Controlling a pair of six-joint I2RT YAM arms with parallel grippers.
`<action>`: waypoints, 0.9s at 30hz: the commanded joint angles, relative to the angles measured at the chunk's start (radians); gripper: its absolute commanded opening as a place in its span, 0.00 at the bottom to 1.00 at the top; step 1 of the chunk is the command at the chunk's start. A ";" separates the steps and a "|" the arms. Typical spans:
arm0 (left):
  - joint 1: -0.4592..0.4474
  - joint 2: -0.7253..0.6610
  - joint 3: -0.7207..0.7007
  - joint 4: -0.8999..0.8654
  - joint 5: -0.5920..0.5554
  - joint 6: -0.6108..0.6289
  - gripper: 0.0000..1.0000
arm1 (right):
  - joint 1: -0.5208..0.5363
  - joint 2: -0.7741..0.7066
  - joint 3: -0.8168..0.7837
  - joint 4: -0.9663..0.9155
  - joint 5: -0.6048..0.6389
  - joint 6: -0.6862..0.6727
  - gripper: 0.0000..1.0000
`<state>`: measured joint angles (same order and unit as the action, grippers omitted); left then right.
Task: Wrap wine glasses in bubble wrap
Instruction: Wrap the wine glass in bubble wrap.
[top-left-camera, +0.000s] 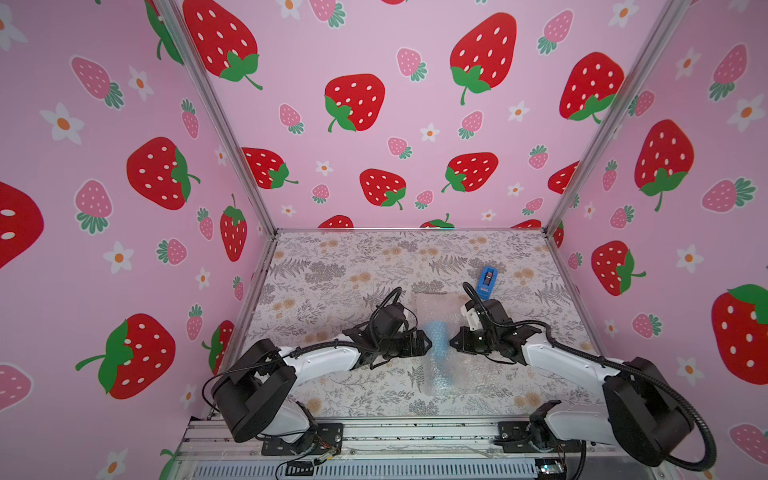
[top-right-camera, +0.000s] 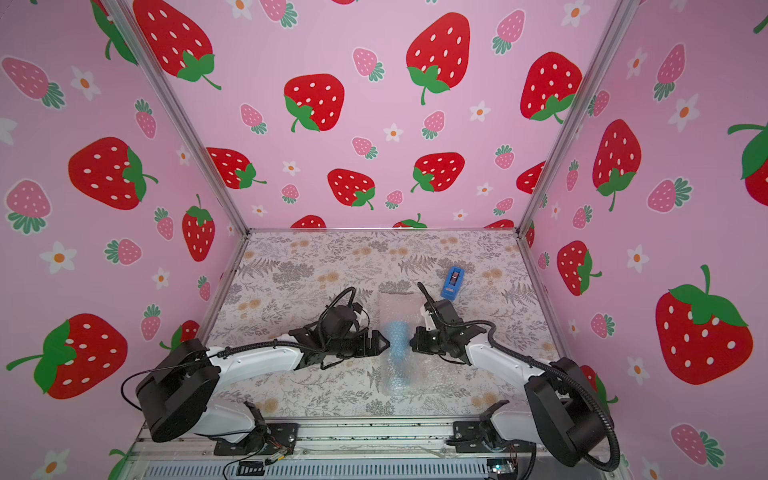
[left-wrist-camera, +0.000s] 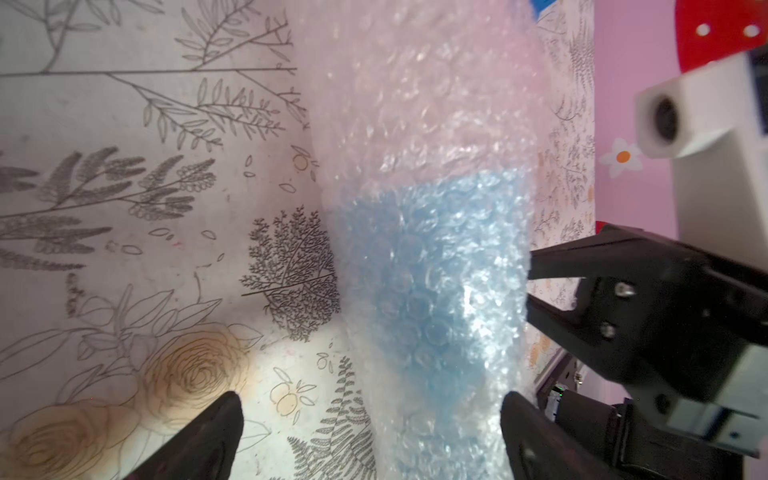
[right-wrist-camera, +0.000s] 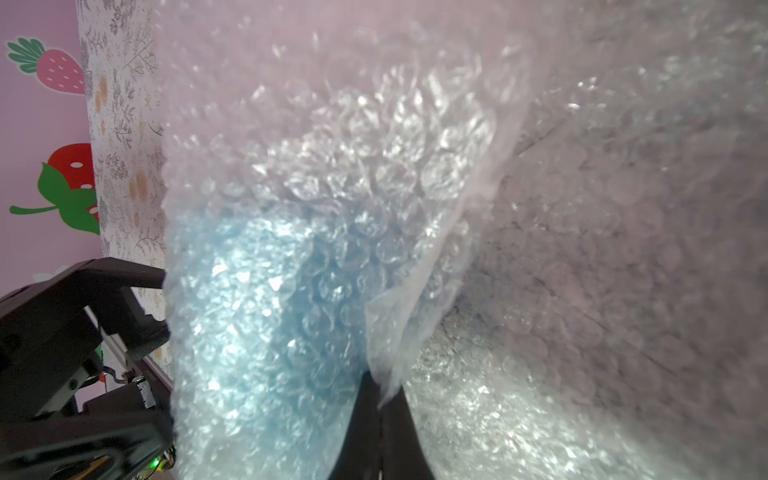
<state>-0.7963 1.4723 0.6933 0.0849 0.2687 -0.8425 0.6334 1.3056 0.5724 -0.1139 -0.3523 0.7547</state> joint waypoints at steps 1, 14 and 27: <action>0.018 0.029 0.020 0.065 0.037 -0.021 0.99 | -0.006 0.030 -0.007 0.069 -0.002 0.006 0.00; 0.063 0.068 0.073 0.070 0.071 -0.036 0.99 | -0.007 0.159 -0.021 0.245 -0.045 0.040 0.00; 0.088 0.141 0.136 0.101 0.108 -0.091 0.99 | 0.002 0.227 -0.045 0.354 -0.043 0.038 0.00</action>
<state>-0.7158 1.6043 0.7834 0.1608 0.3470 -0.9077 0.6319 1.5124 0.5476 0.1959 -0.3977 0.7837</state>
